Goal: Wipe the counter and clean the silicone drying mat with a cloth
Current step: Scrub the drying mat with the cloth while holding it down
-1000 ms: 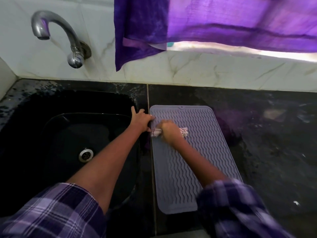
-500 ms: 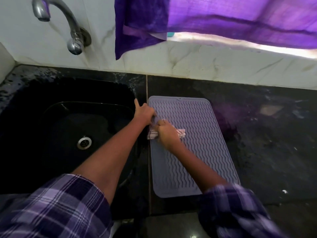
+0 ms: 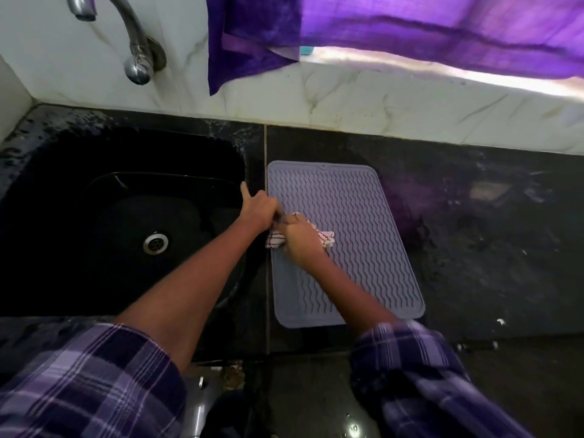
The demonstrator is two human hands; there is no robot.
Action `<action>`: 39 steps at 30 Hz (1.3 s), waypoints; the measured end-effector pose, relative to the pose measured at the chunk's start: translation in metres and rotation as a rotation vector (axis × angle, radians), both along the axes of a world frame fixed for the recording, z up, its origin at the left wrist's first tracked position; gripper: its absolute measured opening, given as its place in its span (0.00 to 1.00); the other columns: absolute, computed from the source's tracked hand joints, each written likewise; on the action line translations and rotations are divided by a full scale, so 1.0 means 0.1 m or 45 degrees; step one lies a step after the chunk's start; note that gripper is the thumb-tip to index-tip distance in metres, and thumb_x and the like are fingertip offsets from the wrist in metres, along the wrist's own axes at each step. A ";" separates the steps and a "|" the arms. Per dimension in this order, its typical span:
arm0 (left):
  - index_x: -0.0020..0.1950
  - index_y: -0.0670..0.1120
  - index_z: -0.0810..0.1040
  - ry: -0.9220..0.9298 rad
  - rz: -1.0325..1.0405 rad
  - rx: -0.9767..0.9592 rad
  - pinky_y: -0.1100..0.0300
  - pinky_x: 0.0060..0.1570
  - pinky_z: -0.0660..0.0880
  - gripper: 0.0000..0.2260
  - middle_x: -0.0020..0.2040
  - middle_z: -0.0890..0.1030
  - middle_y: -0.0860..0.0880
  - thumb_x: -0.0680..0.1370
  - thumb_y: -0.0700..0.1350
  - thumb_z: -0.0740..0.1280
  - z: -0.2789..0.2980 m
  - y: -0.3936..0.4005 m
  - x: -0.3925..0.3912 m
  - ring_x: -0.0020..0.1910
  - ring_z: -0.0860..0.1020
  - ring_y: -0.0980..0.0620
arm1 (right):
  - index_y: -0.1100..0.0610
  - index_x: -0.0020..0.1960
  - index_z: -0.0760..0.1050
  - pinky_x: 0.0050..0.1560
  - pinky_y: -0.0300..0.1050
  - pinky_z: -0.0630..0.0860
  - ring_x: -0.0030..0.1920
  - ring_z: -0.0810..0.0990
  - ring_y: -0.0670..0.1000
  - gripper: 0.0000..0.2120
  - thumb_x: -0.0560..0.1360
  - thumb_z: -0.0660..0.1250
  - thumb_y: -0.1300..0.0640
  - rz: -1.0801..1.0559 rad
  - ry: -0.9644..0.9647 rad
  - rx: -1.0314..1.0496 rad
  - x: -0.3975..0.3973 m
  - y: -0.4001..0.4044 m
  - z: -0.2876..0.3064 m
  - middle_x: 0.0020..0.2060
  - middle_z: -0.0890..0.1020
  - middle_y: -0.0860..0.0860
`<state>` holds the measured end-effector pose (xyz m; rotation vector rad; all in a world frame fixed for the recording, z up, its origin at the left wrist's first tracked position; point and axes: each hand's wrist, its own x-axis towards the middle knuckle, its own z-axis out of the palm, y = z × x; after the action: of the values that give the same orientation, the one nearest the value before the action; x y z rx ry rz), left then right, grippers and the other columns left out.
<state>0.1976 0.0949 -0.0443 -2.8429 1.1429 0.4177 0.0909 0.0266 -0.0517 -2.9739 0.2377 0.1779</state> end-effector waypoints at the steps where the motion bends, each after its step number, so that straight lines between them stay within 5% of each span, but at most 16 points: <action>1: 0.60 0.53 0.80 0.028 -0.006 0.020 0.32 0.70 0.41 0.14 0.60 0.79 0.49 0.75 0.48 0.70 0.00 0.01 -0.03 0.68 0.67 0.48 | 0.58 0.66 0.71 0.61 0.49 0.71 0.63 0.71 0.57 0.21 0.74 0.64 0.63 -0.030 0.016 0.056 -0.09 0.00 -0.02 0.62 0.74 0.56; 8: 0.63 0.50 0.78 -0.081 -0.069 0.197 0.31 0.71 0.40 0.20 0.62 0.78 0.49 0.72 0.52 0.72 0.13 0.00 -0.20 0.68 0.69 0.48 | 0.58 0.57 0.79 0.59 0.50 0.76 0.57 0.78 0.54 0.14 0.72 0.67 0.60 0.294 0.507 0.216 -0.90 0.16 0.22 0.55 0.81 0.56; 11: 0.63 0.49 0.78 -0.125 -0.008 0.136 0.30 0.71 0.42 0.20 0.64 0.75 0.47 0.73 0.52 0.71 0.13 0.02 -0.37 0.70 0.66 0.48 | 0.60 0.53 0.80 0.54 0.49 0.78 0.50 0.82 0.55 0.10 0.73 0.66 0.60 0.117 0.289 0.239 -0.63 0.08 0.34 0.49 0.84 0.57; 16: 0.63 0.52 0.78 -0.041 -0.007 0.108 0.31 0.71 0.41 0.22 0.64 0.76 0.48 0.71 0.55 0.72 0.01 0.10 -0.56 0.71 0.65 0.48 | 0.60 0.60 0.75 0.60 0.45 0.69 0.62 0.71 0.55 0.15 0.74 0.65 0.60 0.069 0.074 -0.002 -0.89 0.32 -0.03 0.59 0.76 0.57; 22: 0.65 0.50 0.77 -0.074 -0.038 0.229 0.30 0.70 0.40 0.24 0.62 0.77 0.48 0.71 0.58 0.71 0.05 0.07 -0.58 0.70 0.66 0.48 | 0.58 0.58 0.78 0.58 0.49 0.76 0.58 0.77 0.55 0.15 0.72 0.66 0.60 0.249 0.373 0.127 -1.22 0.19 0.16 0.56 0.80 0.55; 24: 0.64 0.50 0.77 -0.084 -0.045 0.229 0.29 0.69 0.41 0.24 0.62 0.77 0.48 0.71 0.58 0.71 0.04 0.06 -0.57 0.69 0.67 0.48 | 0.58 0.55 0.79 0.56 0.51 0.77 0.54 0.79 0.55 0.12 0.71 0.67 0.60 0.140 0.311 0.126 -0.95 0.02 0.27 0.52 0.82 0.56; 28: 0.64 0.52 0.76 -0.111 -0.060 0.237 0.28 0.69 0.41 0.22 0.61 0.77 0.48 0.72 0.58 0.70 0.04 0.08 -0.60 0.69 0.67 0.48 | 0.59 0.61 0.75 0.61 0.49 0.71 0.62 0.73 0.57 0.17 0.72 0.67 0.62 -0.046 0.050 -0.001 -0.82 -0.07 0.15 0.59 0.76 0.57; 32: 0.65 0.51 0.76 -0.090 -0.065 0.188 0.29 0.70 0.39 0.23 0.62 0.76 0.49 0.72 0.58 0.70 0.02 0.11 -0.58 0.70 0.66 0.48 | 0.59 0.62 0.73 0.63 0.47 0.70 0.62 0.71 0.54 0.19 0.71 0.68 0.62 0.002 0.115 0.138 -1.31 0.01 -0.04 0.61 0.74 0.55; 36: 0.69 0.53 0.73 -0.028 -0.065 0.159 0.28 0.69 0.40 0.27 0.65 0.74 0.48 0.72 0.59 0.70 0.02 0.14 -0.58 0.72 0.64 0.49 | 0.58 0.57 0.76 0.59 0.48 0.76 0.54 0.78 0.53 0.14 0.72 0.68 0.58 0.134 0.431 0.181 -1.27 -0.11 0.18 0.54 0.80 0.55; 39: 0.68 0.53 0.74 0.018 -0.062 0.151 0.28 0.68 0.40 0.30 0.65 0.74 0.47 0.68 0.58 0.74 0.11 0.11 -0.46 0.71 0.64 0.48 | 0.57 0.52 0.79 0.53 0.48 0.78 0.47 0.80 0.53 0.10 0.72 0.68 0.57 0.026 0.231 0.192 -0.72 -0.24 0.37 0.46 0.83 0.55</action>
<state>0.1518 0.1061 -0.0338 -2.7095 1.1463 0.4865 0.0189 0.0021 -0.0149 -2.8124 0.2047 0.4488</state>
